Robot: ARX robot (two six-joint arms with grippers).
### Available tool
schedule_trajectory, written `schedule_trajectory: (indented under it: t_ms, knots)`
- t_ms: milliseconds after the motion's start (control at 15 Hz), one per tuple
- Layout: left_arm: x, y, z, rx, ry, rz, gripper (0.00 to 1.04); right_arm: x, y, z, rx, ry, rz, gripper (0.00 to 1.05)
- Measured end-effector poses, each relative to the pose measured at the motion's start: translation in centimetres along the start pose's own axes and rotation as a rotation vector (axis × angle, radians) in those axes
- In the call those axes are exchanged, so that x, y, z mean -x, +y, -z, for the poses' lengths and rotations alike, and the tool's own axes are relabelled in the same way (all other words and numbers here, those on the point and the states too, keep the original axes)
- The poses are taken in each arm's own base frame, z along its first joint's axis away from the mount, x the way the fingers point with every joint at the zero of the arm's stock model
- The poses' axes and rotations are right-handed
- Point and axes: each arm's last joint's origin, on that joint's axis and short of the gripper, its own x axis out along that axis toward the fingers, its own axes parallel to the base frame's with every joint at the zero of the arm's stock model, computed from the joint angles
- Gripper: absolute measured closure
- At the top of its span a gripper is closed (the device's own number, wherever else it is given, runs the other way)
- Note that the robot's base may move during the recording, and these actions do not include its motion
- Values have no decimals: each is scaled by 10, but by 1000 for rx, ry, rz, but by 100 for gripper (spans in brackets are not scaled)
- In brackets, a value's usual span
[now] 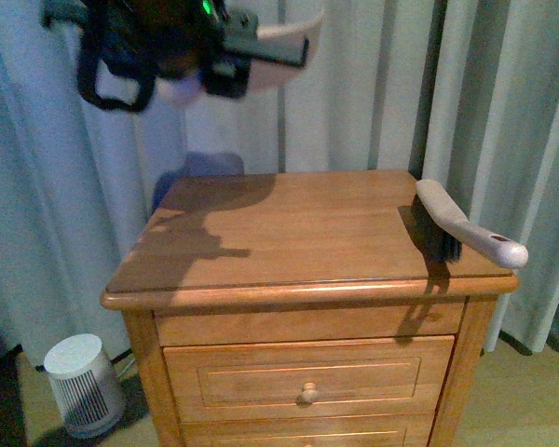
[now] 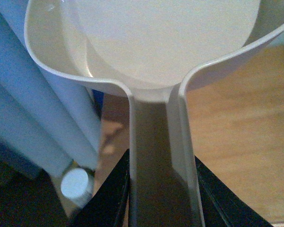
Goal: Clean up trash
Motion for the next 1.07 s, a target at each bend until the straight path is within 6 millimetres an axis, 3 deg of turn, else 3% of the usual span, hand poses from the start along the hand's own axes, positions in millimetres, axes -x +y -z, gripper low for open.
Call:
schedule_trajectory:
  t_ms: [133, 200, 667, 1067]
  knots:
    - [34, 27, -9, -38, -147, 28, 77, 0, 0, 0, 0, 0, 0, 7]
    - [62, 47, -3, -85, -222, 31, 77, 0, 0, 0, 0, 0, 0, 7]
    - [196, 150, 78, -211, -335, -56, 77, 0, 0, 0, 0, 0, 0, 7]
    - [249, 179, 143, -196, -282, -57, 77, 0, 0, 0, 0, 0, 0, 7]
